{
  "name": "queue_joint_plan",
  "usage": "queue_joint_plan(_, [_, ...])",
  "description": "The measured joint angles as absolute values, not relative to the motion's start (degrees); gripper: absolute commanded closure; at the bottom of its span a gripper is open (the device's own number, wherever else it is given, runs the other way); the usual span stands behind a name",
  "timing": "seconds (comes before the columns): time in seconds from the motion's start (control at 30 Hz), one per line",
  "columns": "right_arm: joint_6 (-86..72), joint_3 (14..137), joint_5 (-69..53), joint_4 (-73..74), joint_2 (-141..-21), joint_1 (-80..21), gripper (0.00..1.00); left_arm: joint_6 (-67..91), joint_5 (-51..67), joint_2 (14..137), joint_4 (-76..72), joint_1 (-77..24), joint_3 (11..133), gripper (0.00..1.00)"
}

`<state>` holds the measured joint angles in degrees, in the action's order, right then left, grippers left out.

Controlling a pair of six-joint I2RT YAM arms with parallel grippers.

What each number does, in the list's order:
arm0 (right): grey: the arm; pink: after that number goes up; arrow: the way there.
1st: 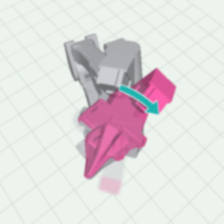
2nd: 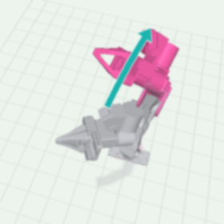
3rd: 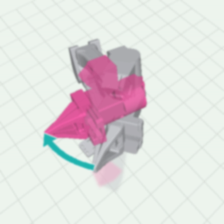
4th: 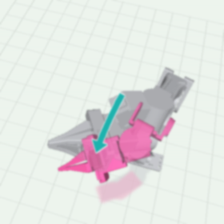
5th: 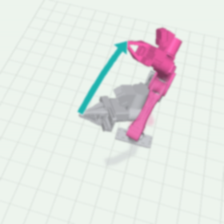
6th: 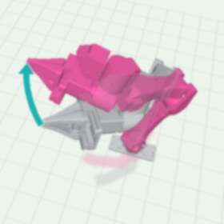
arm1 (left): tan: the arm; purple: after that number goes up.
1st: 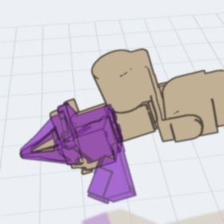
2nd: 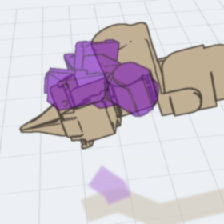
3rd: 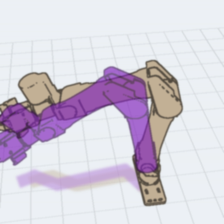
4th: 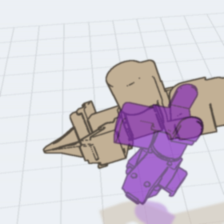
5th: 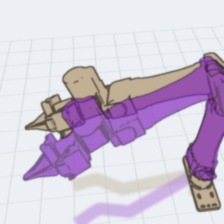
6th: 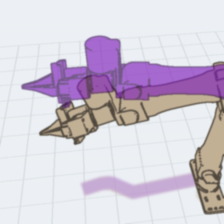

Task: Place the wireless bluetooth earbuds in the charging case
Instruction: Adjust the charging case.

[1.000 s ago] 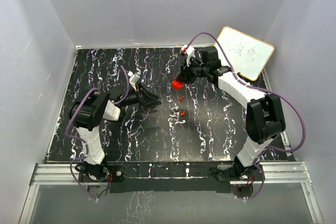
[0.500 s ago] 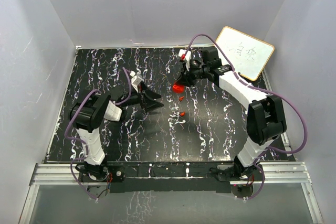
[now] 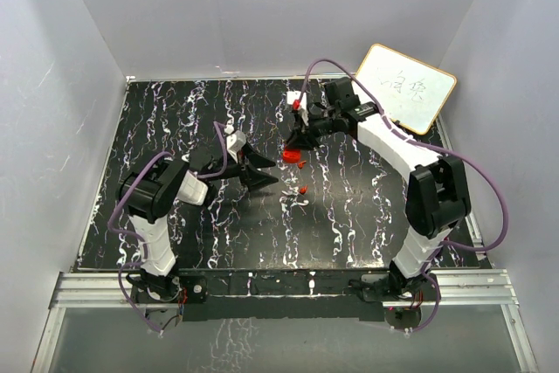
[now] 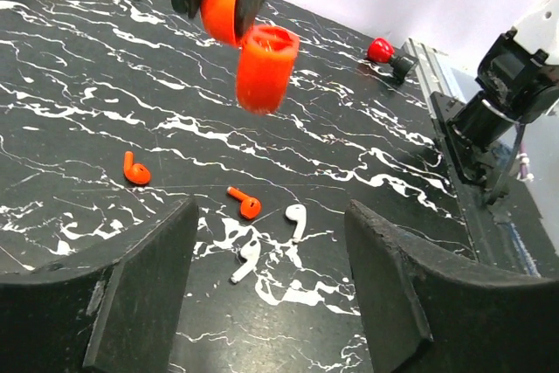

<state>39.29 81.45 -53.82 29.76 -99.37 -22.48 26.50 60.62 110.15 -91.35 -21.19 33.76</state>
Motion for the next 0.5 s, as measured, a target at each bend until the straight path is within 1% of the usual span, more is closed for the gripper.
queue_joint_plan(0.07, [40.4,81.5,-53.8,30.6,-99.7,-23.3,1.00,24.9,60.1,110.1,-91.4,-21.5,33.8,0.39])
queue_joint_plan(0.2, [42.7,81.5,-54.0,32.0,-99.8,-24.6,1.00,21.0,58.1,109.6,-91.3,-21.9,33.4,0.50])
queue_joint_plan(0.23, [43.2,81.5,-54.0,32.1,-99.8,-24.9,1.00,20.3,57.5,109.3,-91.3,-21.9,33.1,0.54])
queue_joint_plan(0.3, [44.0,81.5,-54.1,32.2,-99.8,-25.6,1.00,18.4,56.4,107.9,-91.3,-21.9,31.8,0.66])
queue_joint_plan(0.37, [44.9,81.5,-54.2,32.4,-100.0,-26.2,1.00,17.3,55.9,106.8,-91.3,-22.0,31.1,0.72])
queue_joint_plan(0.43, [45.5,81.5,-54.3,32.4,-100.7,-26.7,1.00,16.3,55.5,106.0,-91.5,-22.0,31.0,0.73])
queue_joint_plan(0.5, [46.5,81.5,-54.1,32.7,-101.8,-27.2,1.00,15.1,55.0,105.5,-91.7,-22.1,30.8,0.70])
